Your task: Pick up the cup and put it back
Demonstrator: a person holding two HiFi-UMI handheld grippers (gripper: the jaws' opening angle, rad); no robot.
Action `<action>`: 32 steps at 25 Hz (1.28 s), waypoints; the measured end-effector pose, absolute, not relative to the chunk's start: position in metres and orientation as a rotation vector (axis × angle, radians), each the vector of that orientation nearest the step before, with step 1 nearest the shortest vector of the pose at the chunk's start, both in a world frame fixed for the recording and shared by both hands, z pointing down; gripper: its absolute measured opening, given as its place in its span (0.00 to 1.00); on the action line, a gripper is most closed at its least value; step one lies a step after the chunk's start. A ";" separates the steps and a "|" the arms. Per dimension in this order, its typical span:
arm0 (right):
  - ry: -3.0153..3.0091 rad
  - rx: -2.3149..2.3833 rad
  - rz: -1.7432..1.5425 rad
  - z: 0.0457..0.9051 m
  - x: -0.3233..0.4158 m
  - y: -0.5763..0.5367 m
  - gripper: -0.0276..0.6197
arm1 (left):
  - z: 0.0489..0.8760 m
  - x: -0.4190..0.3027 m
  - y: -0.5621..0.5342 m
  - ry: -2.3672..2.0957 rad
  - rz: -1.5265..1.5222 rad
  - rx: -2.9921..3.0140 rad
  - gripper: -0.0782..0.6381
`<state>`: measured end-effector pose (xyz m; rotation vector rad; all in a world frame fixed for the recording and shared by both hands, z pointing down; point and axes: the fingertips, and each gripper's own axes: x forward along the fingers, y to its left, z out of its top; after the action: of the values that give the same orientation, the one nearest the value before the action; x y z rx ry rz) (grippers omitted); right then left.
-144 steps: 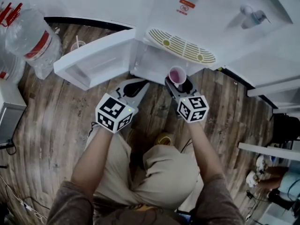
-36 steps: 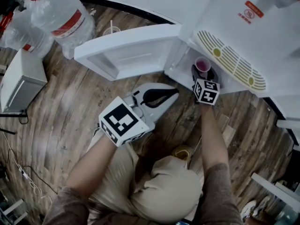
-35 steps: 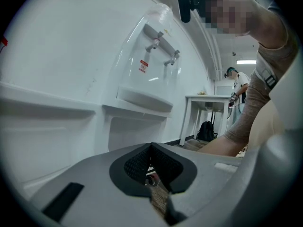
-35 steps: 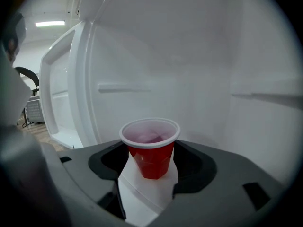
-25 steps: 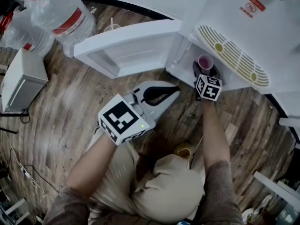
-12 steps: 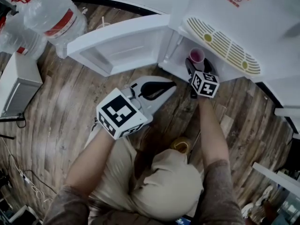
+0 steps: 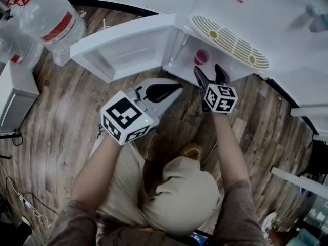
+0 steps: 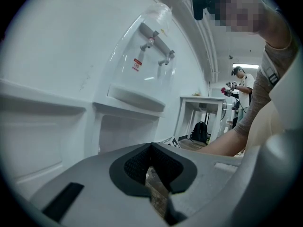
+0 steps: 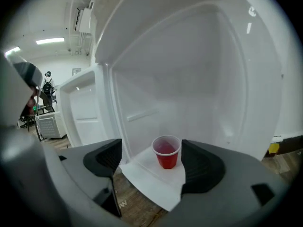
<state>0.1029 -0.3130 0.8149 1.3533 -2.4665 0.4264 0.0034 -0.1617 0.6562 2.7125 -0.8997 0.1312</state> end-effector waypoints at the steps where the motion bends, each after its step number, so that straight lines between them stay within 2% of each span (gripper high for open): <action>1: -2.477 1.354 0.427 0.808 0.105 -0.307 0.63 | 0.656 0.005 -0.161 -0.896 0.128 2.713 0.11; 18: -2.581 1.361 0.450 0.716 0.157 -0.214 0.63 | 0.669 0.022 -0.169 -0.866 0.141 2.688 0.11; 21: -2.626 1.337 0.439 0.697 0.158 -0.197 0.60 | 0.672 0.027 -0.170 -0.850 0.149 2.693 0.11; 26: -2.667 1.261 0.331 0.676 0.157 -0.170 0.35 | 0.678 0.026 -0.173 -0.867 0.151 2.685 0.11; 32: -2.683 1.255 0.263 0.662 0.155 -0.161 0.11 | 0.668 0.022 -0.175 -0.932 0.123 2.702 0.11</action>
<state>0.1548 -0.1612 0.6624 1.2546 -2.6834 0.2627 0.0216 -0.1753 0.6678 2.7022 -0.9322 0.1227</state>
